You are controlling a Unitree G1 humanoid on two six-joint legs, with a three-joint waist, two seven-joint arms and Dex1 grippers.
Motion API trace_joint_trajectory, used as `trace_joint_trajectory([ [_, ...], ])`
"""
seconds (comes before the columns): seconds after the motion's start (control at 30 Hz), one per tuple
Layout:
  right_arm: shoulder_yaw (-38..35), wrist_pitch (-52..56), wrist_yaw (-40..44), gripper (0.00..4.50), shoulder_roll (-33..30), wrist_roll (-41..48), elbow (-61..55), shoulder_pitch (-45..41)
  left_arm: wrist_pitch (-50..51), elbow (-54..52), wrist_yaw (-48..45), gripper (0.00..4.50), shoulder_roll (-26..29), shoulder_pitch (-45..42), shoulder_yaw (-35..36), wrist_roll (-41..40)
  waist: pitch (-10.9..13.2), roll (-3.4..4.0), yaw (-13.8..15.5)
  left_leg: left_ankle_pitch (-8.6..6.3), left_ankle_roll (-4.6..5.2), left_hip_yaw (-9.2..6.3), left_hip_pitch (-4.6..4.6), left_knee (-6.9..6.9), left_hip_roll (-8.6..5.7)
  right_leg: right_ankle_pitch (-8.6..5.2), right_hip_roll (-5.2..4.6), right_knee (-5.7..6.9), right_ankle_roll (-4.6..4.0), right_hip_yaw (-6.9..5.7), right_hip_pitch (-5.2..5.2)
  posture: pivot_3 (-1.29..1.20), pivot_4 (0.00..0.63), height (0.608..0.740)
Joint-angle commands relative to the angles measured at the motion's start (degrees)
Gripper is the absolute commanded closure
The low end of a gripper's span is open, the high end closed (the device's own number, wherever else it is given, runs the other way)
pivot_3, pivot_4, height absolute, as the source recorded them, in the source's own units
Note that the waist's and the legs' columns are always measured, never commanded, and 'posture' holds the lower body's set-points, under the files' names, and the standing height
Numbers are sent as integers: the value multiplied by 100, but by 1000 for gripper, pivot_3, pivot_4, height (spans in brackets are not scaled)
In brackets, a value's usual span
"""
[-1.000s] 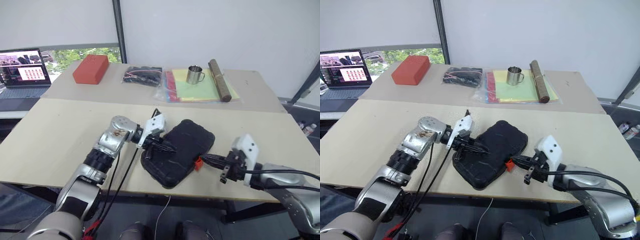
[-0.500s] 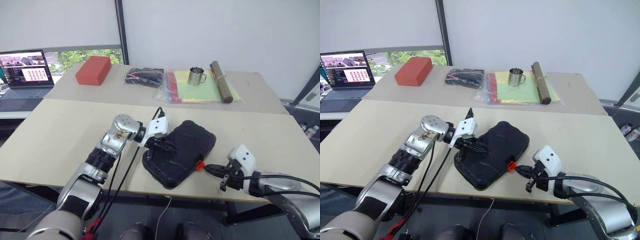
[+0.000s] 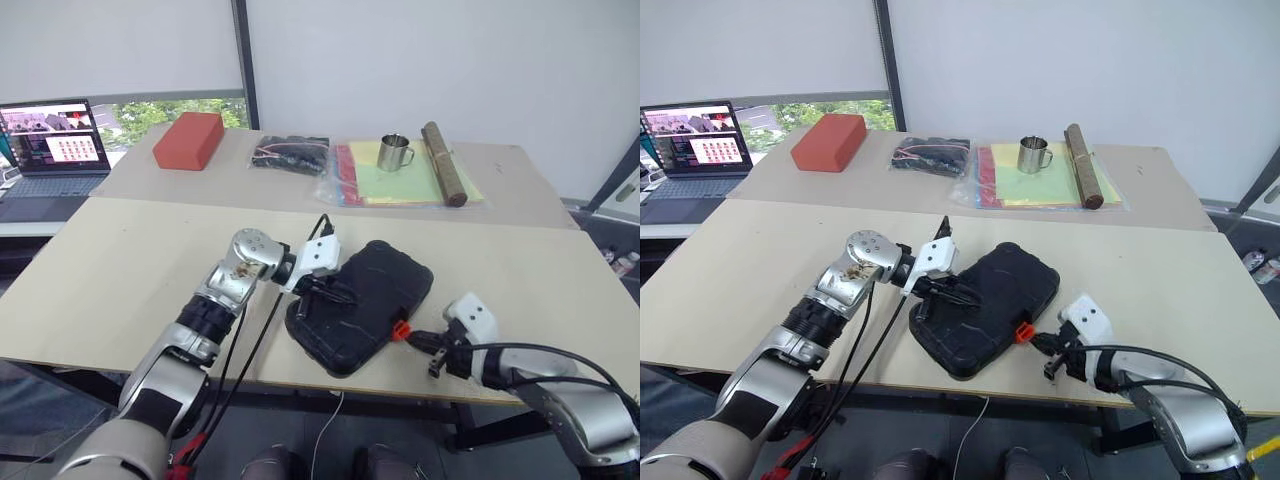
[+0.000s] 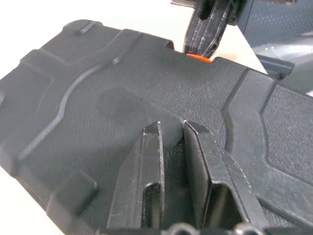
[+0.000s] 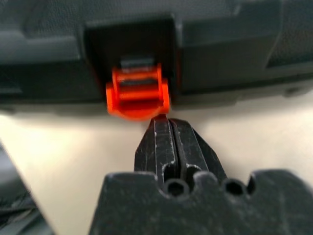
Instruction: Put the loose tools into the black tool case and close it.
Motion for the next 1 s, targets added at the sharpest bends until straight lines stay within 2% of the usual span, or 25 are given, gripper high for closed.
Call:
trace_joint_trajectory([
  [0.03, -174, 205, -128, 4500, 296, 498, -577, -624, -511, 476, 232, 3700, -6, 62, -453, 673, 0, 0, -34, 0, 0, 0, 0, 0, 0, 1, 1, 0, -1, 0, -2, 0, 150, 736],
  [0.23, -254, 697, -298, 4500, 612, 811, -659, -1172, -1076, 787, 350, 3700, -61, 45, -537, 930, -5, 9, -158, 6, -11, 0, 6, -12, 7, 7, 7, 5, -12, 0, -8, 0, 150, 736],
  [0.37, 35, 560, -250, 4500, 448, 487, -482, -1062, -1141, 943, 396, 3700, -124, 13, -488, 968, -29, 10, -54, 3, -6, -10, 16, -17, 7, 3, 10, -1, -11, -8, 10, 0, 150, 736],
  [0.57, -392, 541, -111, 4500, 103, 637, -682, -813, -857, 995, 351, 3700, -23, -3, -194, 713, -32, 8, -7, -5, 7, -9, 3, -9, -3, 1, 2, -13, -2, -7, 11, 0, 150, 736],
  [0.6, -548, 547, -9, 4500, -2, 734, -710, -750, -532, 870, 242, 3455, 36, 17, -19, 488, -31, 8, -8, -5, 7, -10, 3, -10, -3, 1, 2, -13, -2, -7, 10, 0, 150, 736],
  [0.67, -1029, 539, 491, 3917, -375, 1069, -822, -561, 407, 453, -28, 3043, 323, 75, 454, -82, -31, 9, -31, -5, 7, -10, 2, -10, -2, 0, 5, -12, 0, -6, 7, 0, 150, 736],
  [0.73, -1612, 431, 1147, 3461, -858, 1401, -883, -359, 1048, 10, -254, 2404, 816, 190, 880, -503, -28, 11, -91, -4, 6, -10, 0, -15, -1, -6, 12, -9, 7, -1, -1, 0, 150, 736],
  [0.8, -2072, 409, 1560, 2647, -1231, 1609, -788, -250, 1414, -372, -463, 1594, 1276, 335, 1147, -789, -19, 15, -156, -2, 2, -10, -7, -21, 2, -8, 20, -7, 5, 1, -12, 0, 150, 736],
  [0.93, -3457, 577, 3209, 1339, -2507, 2014, 120, -30, 3114, -1300, -1332, 202, 3091, 642, 2009, -2061, 28, 12, -141, 4, -7, -10, -23, -23, 6, -7, 27, 1, -3, -1, -31, 0, 150, 736],
  [0.97, -3639, 650, 3503, 989, -2732, 2090, 326, 7, 3342, -1419, -1357, 0, 3452, 720, 2058, -2319, 33, 8, -138, 4, -7, -11, -37, -19, 6, -7, 26, 2, -3, -1, -45, 0, 150, 736],
  [1.0, -3767, 655, 3801, 666, -2956, 2094, 541, 63, 3423, -1531, -1366, 0, 3854, 864, 2095, -2580, 35, 7, -136, 4, -7, -10, -51, -18, 6, -7, 25, 1, -3, 0, -57, 0, 150, 736],
])
